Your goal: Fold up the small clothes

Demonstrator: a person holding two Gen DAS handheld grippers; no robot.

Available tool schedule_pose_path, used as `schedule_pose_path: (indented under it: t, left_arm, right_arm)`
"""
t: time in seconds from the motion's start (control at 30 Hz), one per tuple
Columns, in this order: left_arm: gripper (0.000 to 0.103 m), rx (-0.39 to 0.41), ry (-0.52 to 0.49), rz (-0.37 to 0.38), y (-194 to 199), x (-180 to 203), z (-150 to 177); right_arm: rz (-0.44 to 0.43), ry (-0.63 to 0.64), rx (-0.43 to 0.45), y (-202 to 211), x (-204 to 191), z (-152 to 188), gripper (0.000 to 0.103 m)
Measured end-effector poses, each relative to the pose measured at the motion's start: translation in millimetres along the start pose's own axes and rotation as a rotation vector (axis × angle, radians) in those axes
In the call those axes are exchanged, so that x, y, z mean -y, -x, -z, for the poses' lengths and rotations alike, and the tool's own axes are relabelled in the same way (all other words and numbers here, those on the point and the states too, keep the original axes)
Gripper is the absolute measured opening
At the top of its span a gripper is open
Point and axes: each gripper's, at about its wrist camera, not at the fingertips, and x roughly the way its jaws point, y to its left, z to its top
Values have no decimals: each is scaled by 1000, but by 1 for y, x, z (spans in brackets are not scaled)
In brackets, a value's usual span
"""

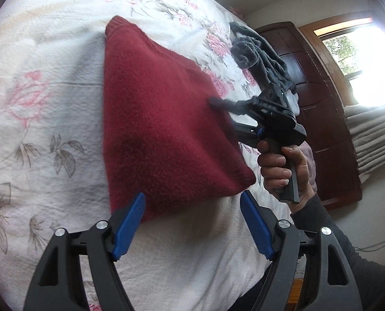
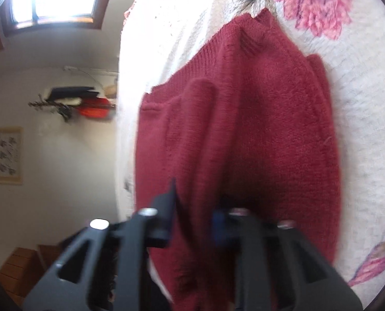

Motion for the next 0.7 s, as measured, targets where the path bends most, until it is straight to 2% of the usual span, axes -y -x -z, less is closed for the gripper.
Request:
schedule_pose_path:
  t: [0.07, 0.2, 0.3, 0.57, 0.7]
  left_arm:
    - [76, 7, -2, 7, 3, 2, 2]
    - [76, 8, -9, 17, 6, 5, 2]
    - [76, 11, -28, 26, 7, 11, 1]
    - [76, -12, -66, 64, -5, 25, -4]
    - [76, -29, -92, 74, -21, 35, -12]
  right_arm:
    - [42, 51, 26, 8, -10, 4, 13]
    - [66, 131, 97, 31, -30, 16, 12]
    - [104, 143, 128, 44, -33, 16, 12]
    - [139, 58, 149, 46, 7, 10, 12]
    - [101, -32, 137, 31, 40, 10, 14]
